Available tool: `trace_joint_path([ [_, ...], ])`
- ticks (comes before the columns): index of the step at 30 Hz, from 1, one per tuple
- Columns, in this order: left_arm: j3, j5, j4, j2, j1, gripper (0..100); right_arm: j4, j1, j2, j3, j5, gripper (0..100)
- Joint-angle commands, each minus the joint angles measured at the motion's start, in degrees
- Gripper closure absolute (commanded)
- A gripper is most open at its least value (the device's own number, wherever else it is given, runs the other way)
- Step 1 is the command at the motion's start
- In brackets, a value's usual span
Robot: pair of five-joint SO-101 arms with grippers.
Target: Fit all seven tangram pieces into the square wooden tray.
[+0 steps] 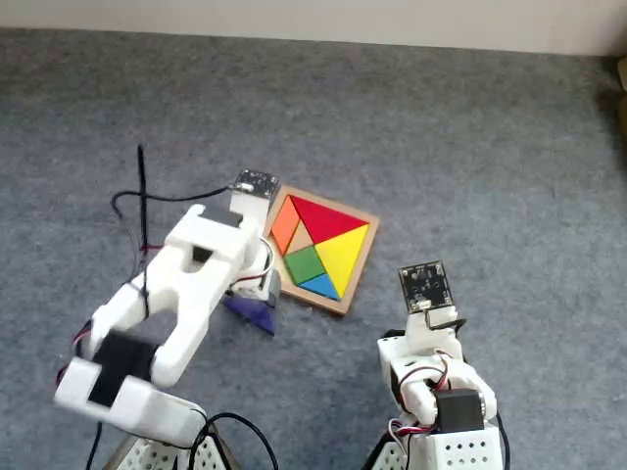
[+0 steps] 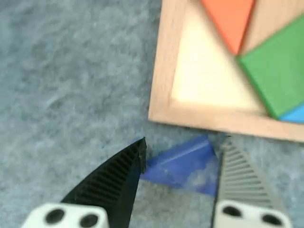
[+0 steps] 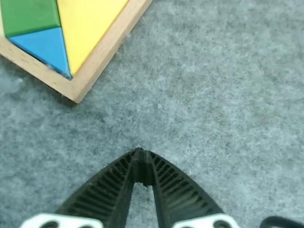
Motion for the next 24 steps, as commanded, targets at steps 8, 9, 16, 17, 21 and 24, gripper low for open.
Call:
trace_joint_path([
  [8,-11.3,0.26,6.07,8.57,-0.31,85,0.48,-0.4,-1.1,8.66,-0.18,99.3],
  [9,-11.3,0.26,6.07,8.57,-0.31,85,0.48,-0.4,-1.1,8.66,-0.18,99.3],
  [16,-8.4,-1.76,5.89,0.66,-0.31,85,0.48,-0.4,-1.1,8.66,-0.18,99.3],
  [17,-7.16,-2.37,5.8,-1.45,-0.22,85,0.48,-0.4,-1.1,8.66,-0.18,99.3],
  [21,-1.98,-2.9,5.71,-10.77,-0.22,85,0.48,-0.4,-1.1,8.66,-0.18,99.3],
  [24,1.36,-3.08,5.8,-16.92,-0.22,85,0.48,-0.4,-1.1,8.66,-0.18,99.3],
])
